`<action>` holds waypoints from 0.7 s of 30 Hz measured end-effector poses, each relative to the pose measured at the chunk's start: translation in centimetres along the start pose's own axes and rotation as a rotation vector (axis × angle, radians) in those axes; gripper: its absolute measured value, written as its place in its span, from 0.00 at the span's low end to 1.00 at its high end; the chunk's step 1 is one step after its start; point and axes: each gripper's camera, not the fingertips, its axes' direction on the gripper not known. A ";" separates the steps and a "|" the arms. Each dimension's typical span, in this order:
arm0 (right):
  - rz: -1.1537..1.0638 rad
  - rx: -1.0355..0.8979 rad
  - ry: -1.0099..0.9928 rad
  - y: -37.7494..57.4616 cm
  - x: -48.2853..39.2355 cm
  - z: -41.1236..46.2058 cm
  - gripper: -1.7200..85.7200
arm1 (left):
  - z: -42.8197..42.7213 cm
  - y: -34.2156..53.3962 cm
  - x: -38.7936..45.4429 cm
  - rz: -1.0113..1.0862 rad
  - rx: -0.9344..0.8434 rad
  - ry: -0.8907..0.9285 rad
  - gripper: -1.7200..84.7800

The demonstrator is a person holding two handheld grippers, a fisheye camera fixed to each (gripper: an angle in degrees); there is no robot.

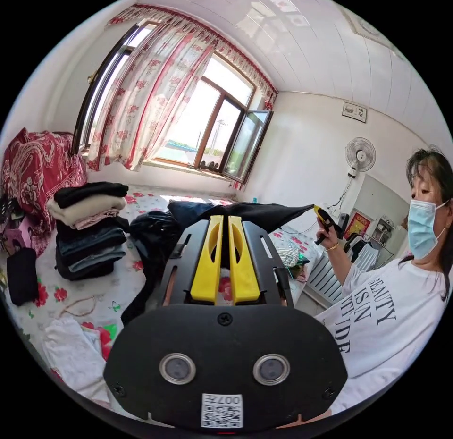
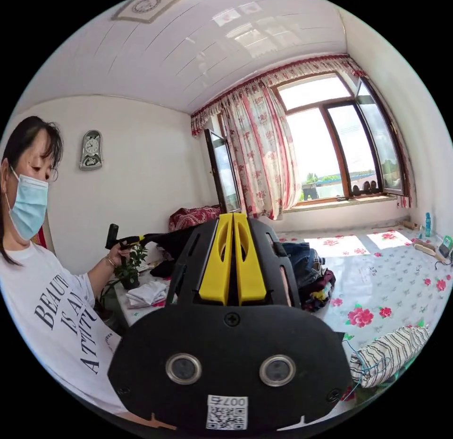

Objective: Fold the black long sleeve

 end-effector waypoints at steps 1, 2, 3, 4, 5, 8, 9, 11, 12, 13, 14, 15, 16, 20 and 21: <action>0.010 -0.064 -0.006 2.3 0.1 -0.4 0.02 | 0.4 2.5 -0.3 -0.051 -0.037 0.001 0.01; 0.021 -0.108 0.000 3.8 0.2 -0.4 0.02 | 0.8 3.9 -0.6 -0.082 -0.066 0.002 0.01; 0.051 -0.207 0.034 7.0 0.5 -0.1 0.02 | 2.2 7.0 -1.3 -0.150 -0.145 -0.010 0.01; 0.104 -0.318 0.066 10.7 1.2 0.6 0.02 | 3.9 10.6 -2.1 -0.236 -0.228 -0.032 0.01; 0.148 -0.371 0.074 12.7 1.7 0.9 0.02 | 4.8 12.5 -2.5 -0.281 -0.268 -0.045 0.01; 0.379 -0.563 0.093 22.7 3.4 2.3 0.02 | 9.2 22.1 -4.2 -0.464 -0.446 -0.127 0.01; 0.426 -0.644 0.108 26.2 3.5 3.0 0.02 | 10.6 25.4 -4.8 -0.533 -0.513 -0.155 0.01; 0.470 -0.757 0.113 30.4 3.5 4.0 0.02 | 12.0 29.3 -5.3 -0.597 -0.591 -0.189 0.01; 0.482 -0.819 0.107 32.4 3.4 4.4 0.02 | 12.5 31.3 -5.7 -0.643 -0.629 -0.191 0.01; 0.495 -0.863 0.098 33.9 3.4 4.7 0.02 | 12.8 32.7 -5.8 -0.668 -0.669 -0.203 0.01; 0.496 -0.875 0.094 34.3 3.4 4.7 0.02 | 12.9 33.2 -5.7 -0.675 -0.689 -0.215 0.01; 0.495 -0.884 0.095 35.0 3.3 4.5 0.02 | 12.7 33.8 -5.4 -0.674 -0.709 -0.231 0.01; 0.499 -0.883 0.092 35.4 3.4 4.1 0.02 | 12.4 34.0 -5.0 -0.664 -0.710 -0.233 0.01; 0.485 -0.900 0.111 36.5 3.5 3.3 0.02 | 11.2 34.7 -3.6 -0.665 -0.648 -0.227 0.01; 0.472 -0.918 0.121 37.1 3.4 3.2 0.02 | 11.0 34.9 -3.0 -0.661 -0.644 -0.236 0.01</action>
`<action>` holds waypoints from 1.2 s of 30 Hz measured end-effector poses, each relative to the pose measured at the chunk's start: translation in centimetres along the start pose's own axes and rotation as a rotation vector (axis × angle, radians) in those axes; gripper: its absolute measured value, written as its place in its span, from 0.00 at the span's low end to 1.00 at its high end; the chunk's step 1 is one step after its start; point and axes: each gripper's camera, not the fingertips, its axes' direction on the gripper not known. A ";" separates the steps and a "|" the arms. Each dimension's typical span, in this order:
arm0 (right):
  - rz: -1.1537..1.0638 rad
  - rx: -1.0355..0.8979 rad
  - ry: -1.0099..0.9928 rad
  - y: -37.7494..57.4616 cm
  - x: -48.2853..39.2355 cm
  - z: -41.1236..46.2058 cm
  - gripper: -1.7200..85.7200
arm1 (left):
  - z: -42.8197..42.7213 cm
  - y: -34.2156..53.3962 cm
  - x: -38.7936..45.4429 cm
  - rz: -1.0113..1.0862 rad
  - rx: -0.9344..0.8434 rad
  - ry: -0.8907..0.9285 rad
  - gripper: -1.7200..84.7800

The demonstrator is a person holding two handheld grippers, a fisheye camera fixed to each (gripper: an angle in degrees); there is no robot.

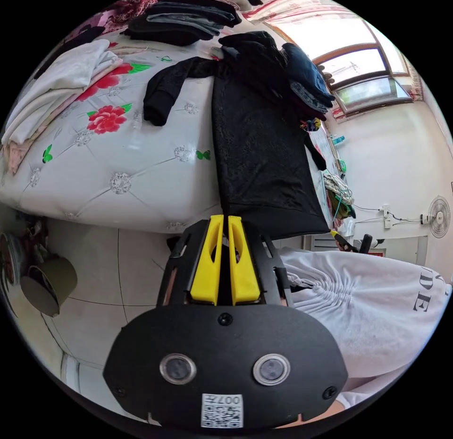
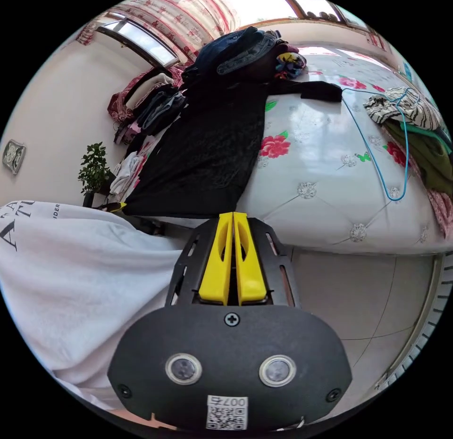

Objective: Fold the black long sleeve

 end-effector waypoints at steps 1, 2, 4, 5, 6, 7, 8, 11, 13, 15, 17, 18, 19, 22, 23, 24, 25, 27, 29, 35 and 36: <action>-0.010 -0.013 0.016 0.4 0.1 0.6 0.02 | 0.2 0.6 0.4 0.008 -0.003 -0.023 0.01; -0.015 -0.021 0.024 0.5 0.1 0.9 0.02 | 0.3 1.0 0.6 0.010 -0.008 -0.038 0.01; -0.048 -0.074 0.055 1.0 0.1 2.7 0.02 | 1.1 2.1 1.4 0.018 -0.039 -0.102 0.01; -0.055 -0.090 0.062 1.1 0.1 3.3 0.02 | 1.3 2.4 1.5 0.018 -0.048 -0.113 0.01; -0.071 -0.120 0.078 1.4 0.1 4.4 0.02 | 1.8 2.8 1.7 0.014 -0.063 -0.131 0.01; -0.086 -0.146 0.101 1.6 0.1 5.4 0.02 | 2.4 3.2 1.6 0.010 -0.076 -0.143 0.01; -0.093 -0.156 0.112 1.7 0.1 5.9 0.02 | 2.7 3.4 1.6 0.007 -0.082 -0.149 0.01; -0.088 -0.200 0.141 2.2 0.7 8.4 0.02 | 4.7 4.2 0.1 -0.041 -0.110 -0.150 0.01; -0.024 -0.209 0.113 2.2 1.8 9.9 0.02 | 6.0 4.4 -0.9 -0.074 -0.098 -0.125 0.02; 0.046 -0.195 0.117 1.9 2.5 10.4 0.02 | 6.1 4.1 -1.2 -0.090 -0.068 -0.152 0.02; 0.104 -0.177 0.177 1.5 3.0 10.4 0.02 | 5.2 3.5 -1.2 -0.099 -0.012 -0.204 0.03; 0.116 -0.156 0.205 1.0 3.0 10.2 0.02 | 4.3 2.7 -0.9 -0.080 0.027 -0.222 0.05; 0.105 -0.121 0.234 0.3 2.7 9.9 0.02 | 3.4 1.7 -0.5 -0.049 0.068 -0.247 0.06; 0.061 -0.061 0.304 -2.9 1.7 10.5 0.02 | 1.8 -1.5 0.1 0.014 0.165 -0.313 0.08; 0.057 -0.048 0.305 -3.7 1.5 10.8 0.02 | 1.7 -2.3 0.1 0.020 0.179 -0.320 0.08; 0.054 -0.013 0.292 -5.5 1.1 11.6 0.02 | 1.6 -4.1 0.1 0.032 0.203 -0.321 0.09; 0.053 0.018 0.261 -7.4 0.6 12.5 0.02 | 1.6 -6.0 0.1 0.040 0.219 -0.309 0.09; 0.032 0.055 0.218 -10.4 -0.5 14.0 0.02 | 1.7 -9.0 0.2 0.054 0.237 -0.287 0.09; -0.007 0.091 0.204 -13.4 -1.8 15.5 0.02 | 2.0 -11.9 0.5 0.086 0.250 -0.275 0.09; -0.065 0.148 0.216 -23.0 -4.1 19.4 0.02 | 3.9 -21.7 1.8 0.229 0.214 -0.293 0.09; -0.071 0.149 0.227 -24.9 -4.2 20.1 0.03 | 4.3 -23.7 2.1 0.257 0.206 -0.293 0.09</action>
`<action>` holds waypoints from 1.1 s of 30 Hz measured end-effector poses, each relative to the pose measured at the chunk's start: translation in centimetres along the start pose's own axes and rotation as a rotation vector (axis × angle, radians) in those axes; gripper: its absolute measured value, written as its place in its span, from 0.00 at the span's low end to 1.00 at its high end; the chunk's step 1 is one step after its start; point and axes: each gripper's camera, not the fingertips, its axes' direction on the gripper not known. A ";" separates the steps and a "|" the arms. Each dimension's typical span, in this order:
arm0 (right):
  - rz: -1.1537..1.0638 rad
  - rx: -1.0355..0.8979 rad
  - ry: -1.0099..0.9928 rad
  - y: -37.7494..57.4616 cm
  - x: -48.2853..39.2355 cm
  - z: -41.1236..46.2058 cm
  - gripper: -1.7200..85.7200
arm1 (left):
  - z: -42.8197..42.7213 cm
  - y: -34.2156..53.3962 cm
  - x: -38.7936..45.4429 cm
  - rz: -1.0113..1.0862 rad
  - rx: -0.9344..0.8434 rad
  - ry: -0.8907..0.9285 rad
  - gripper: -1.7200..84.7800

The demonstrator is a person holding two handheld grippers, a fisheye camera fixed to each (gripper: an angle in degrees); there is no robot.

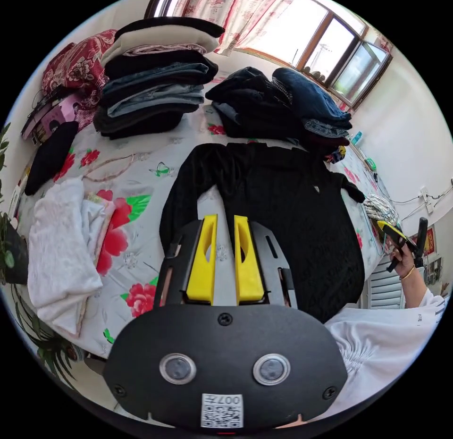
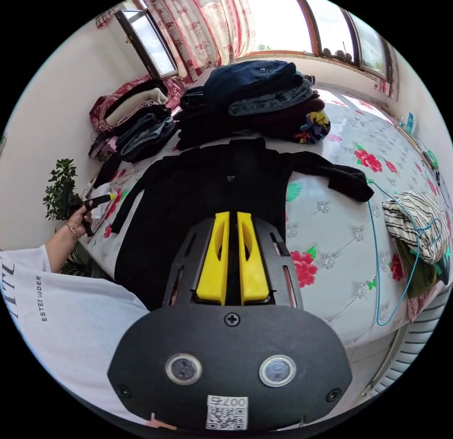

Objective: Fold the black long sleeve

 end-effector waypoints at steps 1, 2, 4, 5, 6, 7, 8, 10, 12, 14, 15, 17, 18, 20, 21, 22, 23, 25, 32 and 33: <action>-0.002 0.000 0.005 -1.8 -0.1 1.0 0.03 | 0.8 -1.8 0.0 0.030 -0.003 -0.003 0.09; -0.001 0.000 0.008 -2.7 -0.1 1.5 0.03 | 1.2 -2.8 0.0 0.045 -0.005 -0.005 0.09; 0.005 0.006 0.034 -6.5 0.0 3.6 0.04 | 3.2 -6.4 0.1 0.109 -0.021 -0.007 0.10; 0.004 0.008 0.043 -7.4 0.0 4.2 0.04 | 3.8 -7.4 0.2 0.124 -0.028 -0.006 0.10; 0.003 0.008 0.062 -9.4 0.1 5.5 0.04 | 5.1 -9.2 0.4 0.154 -0.043 -0.001 0.10; -0.001 0.003 0.072 -11.4 0.3 7.0 0.05 | 6.4 -11.0 0.6 0.180 -0.055 0.003 0.11; -0.004 -0.005 0.073 -12.5 0.4 7.9 0.05 | 7.1 -11.8 0.8 0.193 -0.061 0.005 0.11; -0.029 -0.037 0.080 -16.5 0.8 11.4 0.06 | 9.7 -14.9 1.7 0.242 -0.087 0.016 0.11; -0.062 -0.060 0.087 -19.3 1.1 14.3 0.07 | 11.9 -16.8 2.3 0.269 -0.110 0.020 0.12; -0.104 -0.097 0.095 -22.0 1.5 17.6 0.07 | 14.1 -18.5 2.6 0.274 -0.146 0.013 0.12; -0.133 -0.118 0.097 -23.7 1.7 19.9 0.07 | 15.5 -19.3 2.8 0.277 -0.167 0.002 0.12; -0.179 -0.148 0.094 -26.2 2.2 23.4 0.08 | 17.8 -20.2 2.9 0.282 -0.209 -0.030 0.12; -0.204 -0.173 0.089 -27.8 2.5 25.8 0.08 | 19.2 -20.6 2.9 0.288 -0.244 -0.057 0.11; -0.235 -0.202 0.075 -29.9 2.9 29.1 0.08 | 21.5 -20.8 2.9 0.291 -0.310 -0.118 0.10; -0.251 -0.210 0.079 -31.1 3.3 31.2 0.08 | 21.4 -20.9 2.9 0.297 -0.254 -0.095 0.08; -0.263 -0.220 0.078 -32.0 3.7 33.3 0.07 | 21.6 -20.9 2.8 0.286 -0.252 -0.102 0.06; -0.270 -0.229 0.078 -32.3 3.9 34.4 0.07 | 21.6 -20.8 2.9 0.286 -0.245 -0.102 0.05; -0.309 -0.337 0.054 -32.5 4.4 38.6 0.04 | 21.2 -20.2 2.7 0.236 -0.224 -0.122 0.03; -0.566 -0.162 -0.100 -23.8 2.3 35.0 0.02 | 15.4 -15.2 1.5 0.170 -0.072 -0.117 0.02; -0.592 -0.162 -0.111 -22.0 2.2 34.6 0.02 | 15.0 -14.6 1.4 0.167 -0.075 -0.119 0.02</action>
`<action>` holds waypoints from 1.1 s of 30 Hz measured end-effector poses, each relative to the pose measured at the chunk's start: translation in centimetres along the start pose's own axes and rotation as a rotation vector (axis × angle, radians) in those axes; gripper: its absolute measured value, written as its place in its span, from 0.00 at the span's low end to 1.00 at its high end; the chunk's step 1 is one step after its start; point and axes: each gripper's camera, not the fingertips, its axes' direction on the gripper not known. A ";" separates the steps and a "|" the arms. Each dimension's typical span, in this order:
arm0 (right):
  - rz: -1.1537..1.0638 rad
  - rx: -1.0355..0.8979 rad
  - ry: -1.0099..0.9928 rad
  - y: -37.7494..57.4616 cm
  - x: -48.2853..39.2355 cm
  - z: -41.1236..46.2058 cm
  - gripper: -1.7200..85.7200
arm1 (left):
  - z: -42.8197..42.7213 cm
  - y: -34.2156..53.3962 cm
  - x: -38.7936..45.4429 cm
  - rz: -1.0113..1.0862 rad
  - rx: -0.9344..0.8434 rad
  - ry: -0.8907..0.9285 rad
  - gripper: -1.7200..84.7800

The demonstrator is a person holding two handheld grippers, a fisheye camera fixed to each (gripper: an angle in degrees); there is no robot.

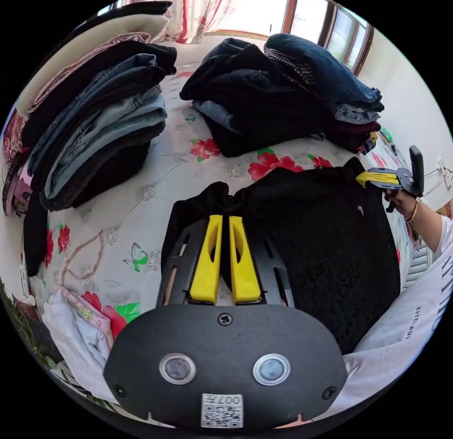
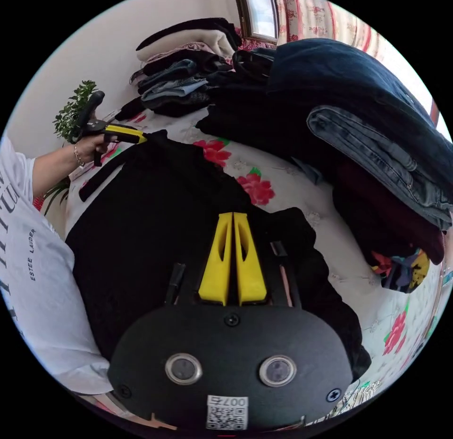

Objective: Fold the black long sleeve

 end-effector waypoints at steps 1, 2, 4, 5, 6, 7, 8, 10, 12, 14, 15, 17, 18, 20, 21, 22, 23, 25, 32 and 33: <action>-0.006 -0.026 -0.018 0.8 -0.6 0.3 0.02 | -0.1 0.3 -0.1 -0.008 -0.006 0.000 0.02; -0.009 -0.035 -0.029 1.1 -0.7 0.5 0.02 | -0.1 0.3 -0.1 -0.009 -0.006 0.001 0.02; -0.019 -0.082 -0.064 0.8 -0.1 1.4 0.02 | 0.5 -0.5 -0.3 -0.014 -0.021 0.009 0.03; -0.013 -0.092 -0.065 0.5 0.2 1.6 0.02 | 0.6 -0.8 -0.5 -0.021 -0.025 0.011 0.03; 0.005 -0.073 -0.048 -0.2 1.0 1.5 0.02 | 0.8 -1.5 -0.9 -0.034 -0.024 0.024 0.03; 0.008 -0.024 -0.028 -1.0 1.7 1.0 0.02 | 1.1 -2.4 -1.3 -0.031 -0.035 0.047 0.04; 0.007 -0.003 -0.023 -1.4 2.0 0.8 0.02 | 1.2 -2.8 -1.5 -0.030 -0.047 0.064 0.04; 0.012 0.027 -0.043 -3.0 3.0 0.4 0.03 | 0.0 -3.8 -2.2 -0.023 -0.017 0.081 0.06; 0.025 0.016 -0.045 -3.9 3.7 0.6 0.04 | -2.0 -4.2 -2.6 0.004 0.047 0.095 0.08; 0.024 0.023 -0.021 -4.3 4.3 0.9 0.04 | -3.7 -4.8 -3.0 0.037 0.112 0.111 0.09; 0.034 0.041 -0.007 -4.5 4.8 1.0 0.04 | -4.2 -5.6 -3.2 0.061 0.140 0.135 0.09; 0.068 0.047 0.001 -5.0 6.0 1.7 0.04 | -3.3 -7.3 -3.2 0.106 0.128 0.184 0.09; 0.103 0.030 0.000 -5.5 6.9 2.6 0.04 | -1.8 -8.8 -2.9 0.143 0.080 0.212 0.10; 0.154 -0.006 -0.011 -6.3 8.2 4.3 0.04 | 1.5 -10.8 -2.5 0.172 -0.022 0.265 0.10; 0.176 -0.045 -0.024 -6.7 8.8 5.6 0.04 | 3.9 -11.8 -2.2 0.175 -0.098 0.310 0.10; 0.181 -0.094 -0.042 -7.0 9.1 6.9 0.04 | 6.1 -12.4 -1.8 0.169 -0.179 0.355 0.10; 0.178 -0.116 -0.054 -7.1 9.1 7.5 0.03 | 7.1 -12.5 -1.4 0.169 -0.220 0.368 0.10; 0.109 -0.179 -0.091 -6.9 7.8 8.8 0.03 | 7.8 -11.8 0.4 0.200 -0.216 0.244 0.05; -0.093 0.023 0.090 -3.6 1.4 3.8 0.02 | 4.0 -8.3 2.4 0.285 -0.061 0.128 0.01; -0.124 0.029 0.091 -2.8 0.2 3.0 0.02 | 2.3 -7.4 1.9 0.255 0.017 0.147 0.01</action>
